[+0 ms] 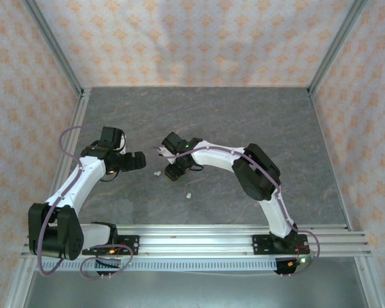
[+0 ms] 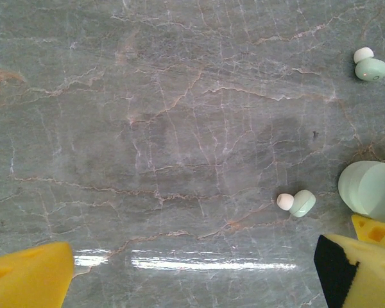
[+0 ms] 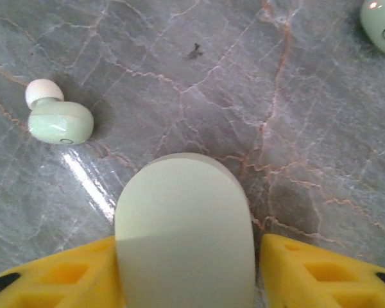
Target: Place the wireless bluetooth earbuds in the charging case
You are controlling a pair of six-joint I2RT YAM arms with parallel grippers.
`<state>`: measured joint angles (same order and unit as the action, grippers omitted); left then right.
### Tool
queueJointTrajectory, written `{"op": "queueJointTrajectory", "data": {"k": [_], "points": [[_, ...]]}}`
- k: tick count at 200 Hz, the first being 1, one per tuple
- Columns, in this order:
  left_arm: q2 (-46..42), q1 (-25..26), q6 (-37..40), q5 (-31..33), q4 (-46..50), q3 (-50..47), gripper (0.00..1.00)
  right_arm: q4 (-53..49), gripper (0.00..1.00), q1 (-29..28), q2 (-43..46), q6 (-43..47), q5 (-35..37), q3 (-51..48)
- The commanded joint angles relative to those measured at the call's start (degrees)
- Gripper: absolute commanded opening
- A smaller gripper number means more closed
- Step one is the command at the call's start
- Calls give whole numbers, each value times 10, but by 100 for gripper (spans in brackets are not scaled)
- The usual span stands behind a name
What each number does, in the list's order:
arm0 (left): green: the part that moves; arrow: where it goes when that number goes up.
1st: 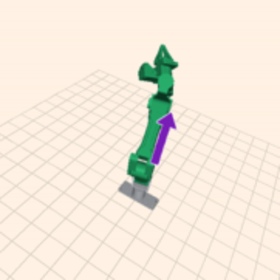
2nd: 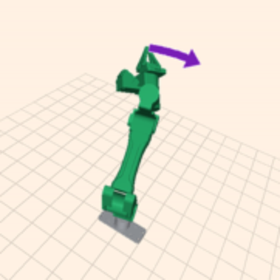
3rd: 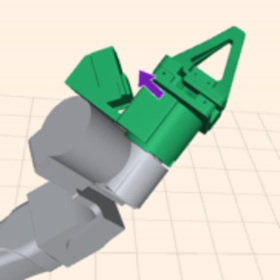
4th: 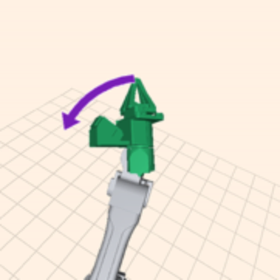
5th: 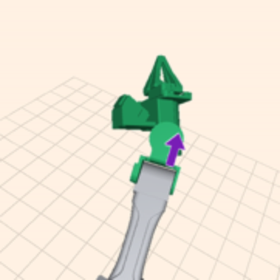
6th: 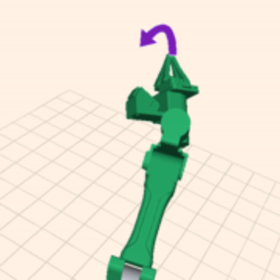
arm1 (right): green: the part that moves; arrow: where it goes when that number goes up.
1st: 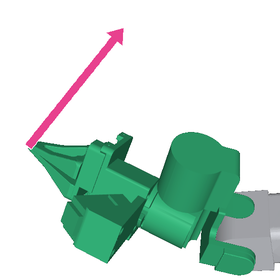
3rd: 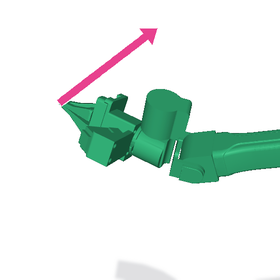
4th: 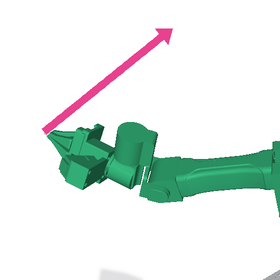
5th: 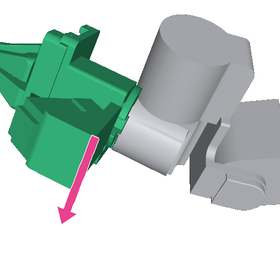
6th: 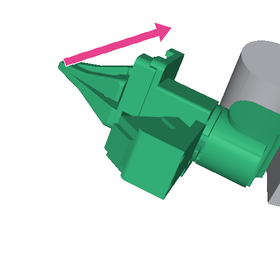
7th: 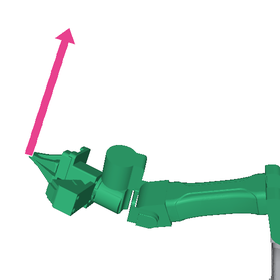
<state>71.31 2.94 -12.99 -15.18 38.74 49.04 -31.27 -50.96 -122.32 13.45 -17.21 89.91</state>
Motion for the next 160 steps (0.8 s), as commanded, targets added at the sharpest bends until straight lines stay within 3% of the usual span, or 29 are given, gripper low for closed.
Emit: {"op": "queueJointTrajectory", "data": {"k": [1, 42, 75, 133, 160], "points": [[-23, -5, 29, -13, -2, 11, 97, -22, 49, -5, 9, 23, -23, 7], [-46, -5, 58, -61, -2, 14, 96, -16, 38, -4, 55, 38, -21, -23], [-91, -5, 116, -182, -25, 16, 89, -47, 34, 7, 111, 53, -38, -35], [-222, 7, 280, -408, -146, -26, 86, -239, 34, 43, 204, 115, -145, 18], [-233, 59, 398, -423, -107, -1, 83, -277, 33, 49, 255, 129, -181, 30]]}}
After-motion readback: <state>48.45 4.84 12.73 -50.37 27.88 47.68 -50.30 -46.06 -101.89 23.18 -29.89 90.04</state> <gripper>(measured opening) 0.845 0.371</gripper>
